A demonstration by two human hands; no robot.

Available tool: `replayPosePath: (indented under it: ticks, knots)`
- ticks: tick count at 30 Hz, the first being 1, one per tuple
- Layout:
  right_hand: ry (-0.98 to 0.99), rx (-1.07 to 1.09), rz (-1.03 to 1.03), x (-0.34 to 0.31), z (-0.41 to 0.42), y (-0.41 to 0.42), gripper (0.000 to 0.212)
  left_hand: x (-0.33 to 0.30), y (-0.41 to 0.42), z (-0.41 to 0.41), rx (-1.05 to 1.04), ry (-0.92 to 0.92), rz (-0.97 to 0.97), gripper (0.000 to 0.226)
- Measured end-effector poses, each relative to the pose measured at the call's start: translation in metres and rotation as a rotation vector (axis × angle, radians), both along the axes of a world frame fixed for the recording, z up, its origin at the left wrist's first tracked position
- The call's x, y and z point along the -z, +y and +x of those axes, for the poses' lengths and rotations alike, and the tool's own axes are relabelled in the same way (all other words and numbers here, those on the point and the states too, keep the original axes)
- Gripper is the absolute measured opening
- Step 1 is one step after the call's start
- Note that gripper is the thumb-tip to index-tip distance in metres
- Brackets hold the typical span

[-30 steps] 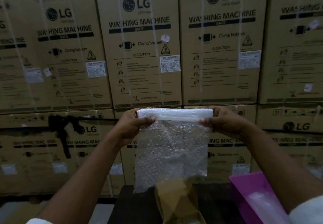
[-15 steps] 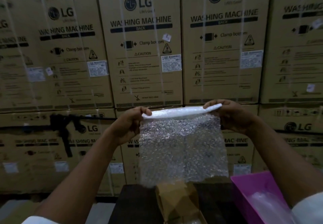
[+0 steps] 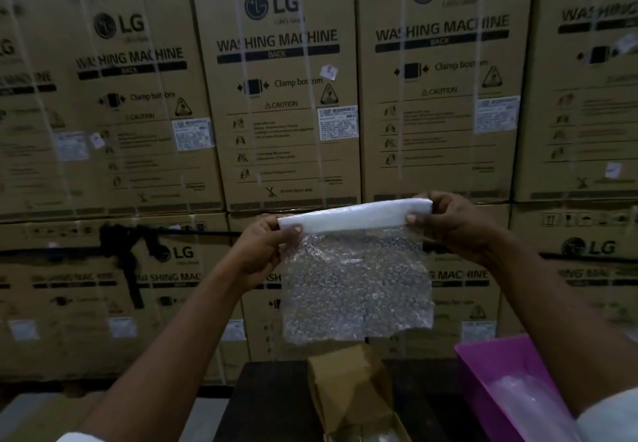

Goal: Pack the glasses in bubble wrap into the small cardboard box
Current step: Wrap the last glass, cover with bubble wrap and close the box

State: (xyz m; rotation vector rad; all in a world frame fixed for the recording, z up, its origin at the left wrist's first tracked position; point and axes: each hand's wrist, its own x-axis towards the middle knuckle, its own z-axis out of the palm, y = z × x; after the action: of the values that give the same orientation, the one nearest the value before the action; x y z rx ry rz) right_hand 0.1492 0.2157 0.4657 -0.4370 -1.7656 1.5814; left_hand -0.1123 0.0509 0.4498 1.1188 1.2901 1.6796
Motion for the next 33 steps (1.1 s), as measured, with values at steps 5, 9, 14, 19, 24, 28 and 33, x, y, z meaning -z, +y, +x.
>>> replayPosePath:
  ticks: [5, 9, 14, 19, 24, 28, 33]
  knots:
    - [-0.091, -0.132, 0.043, 0.003, 0.003, -0.002, 0.017, -0.001, -0.003, 0.001, 0.068, 0.007, -0.086, 0.012]
    - [0.029, -0.118, 0.046, 0.000, 0.005, -0.004, 0.028, -0.002, -0.004, -0.004, 0.151, -0.095, 0.007, 0.027]
    - [0.033, -0.174, -0.046, -0.005, 0.014, 0.002, 0.022, -0.005, -0.013, -0.007, 0.179, -0.151, 0.036, 0.028]
    - [-0.132, -0.016, 0.093, -0.008, 0.011, -0.002, 0.024, 0.001, -0.004, -0.009, 0.091, 0.006, -0.002, 0.034]
    - [-0.057, -0.052, -0.005, -0.005, 0.004, -0.005, 0.056, -0.001, -0.006, 0.001, -0.015, 0.024, 0.025, 0.047]
    - [-0.140, -0.101, -0.044, 0.006, 0.001, -0.010, 0.042, -0.001, -0.009, 0.003, -0.017, 0.026, 0.025, 0.035]
    - [-0.017, -0.129, -0.093, 0.006, 0.000, -0.005, 0.028, 0.001, -0.009, -0.002, 0.065, 0.040, -0.042, 0.020]
